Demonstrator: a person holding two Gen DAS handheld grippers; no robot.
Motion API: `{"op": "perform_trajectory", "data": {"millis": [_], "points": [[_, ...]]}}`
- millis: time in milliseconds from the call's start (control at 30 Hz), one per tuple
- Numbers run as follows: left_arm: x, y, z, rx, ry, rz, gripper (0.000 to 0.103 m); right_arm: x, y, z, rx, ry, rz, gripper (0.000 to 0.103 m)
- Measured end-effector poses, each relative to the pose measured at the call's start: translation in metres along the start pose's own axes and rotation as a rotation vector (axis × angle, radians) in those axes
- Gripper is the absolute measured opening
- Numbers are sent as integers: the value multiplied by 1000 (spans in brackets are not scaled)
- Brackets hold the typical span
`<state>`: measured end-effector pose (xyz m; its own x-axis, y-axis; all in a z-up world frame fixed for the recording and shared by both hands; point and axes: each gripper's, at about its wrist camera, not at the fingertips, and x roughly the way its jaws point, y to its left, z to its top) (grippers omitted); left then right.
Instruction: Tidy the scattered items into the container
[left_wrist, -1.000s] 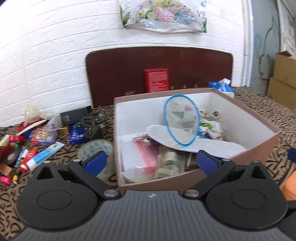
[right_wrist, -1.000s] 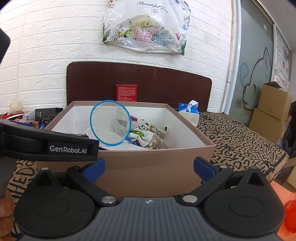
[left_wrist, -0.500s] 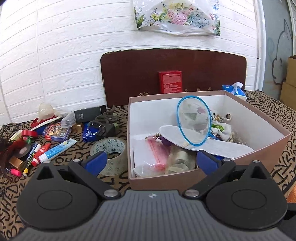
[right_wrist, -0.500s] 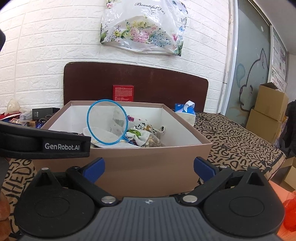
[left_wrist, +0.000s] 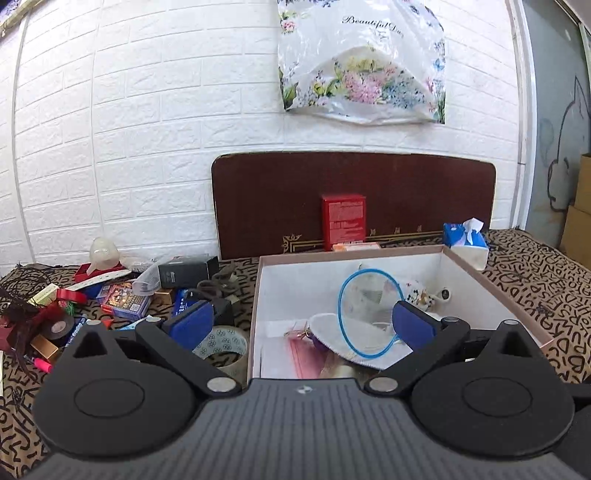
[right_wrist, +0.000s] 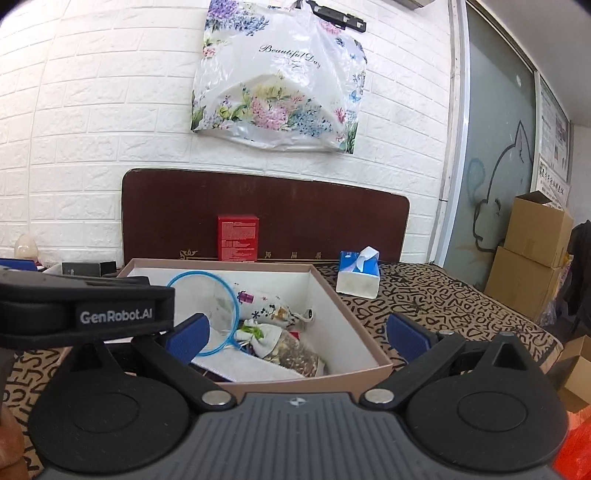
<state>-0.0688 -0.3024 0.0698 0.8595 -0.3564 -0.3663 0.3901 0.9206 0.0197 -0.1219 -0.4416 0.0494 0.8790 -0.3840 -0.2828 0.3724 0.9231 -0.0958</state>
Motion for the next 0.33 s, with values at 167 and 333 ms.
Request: {"op": "perform_trajectory", "data": {"millis": [167,333], "points": [[8,2,1,-19,43,8,103,2,-5,-3,21,13,5,103],[9,2,-1,-28,67,14,103,2,-6,-5,28,21,8,103]]}}
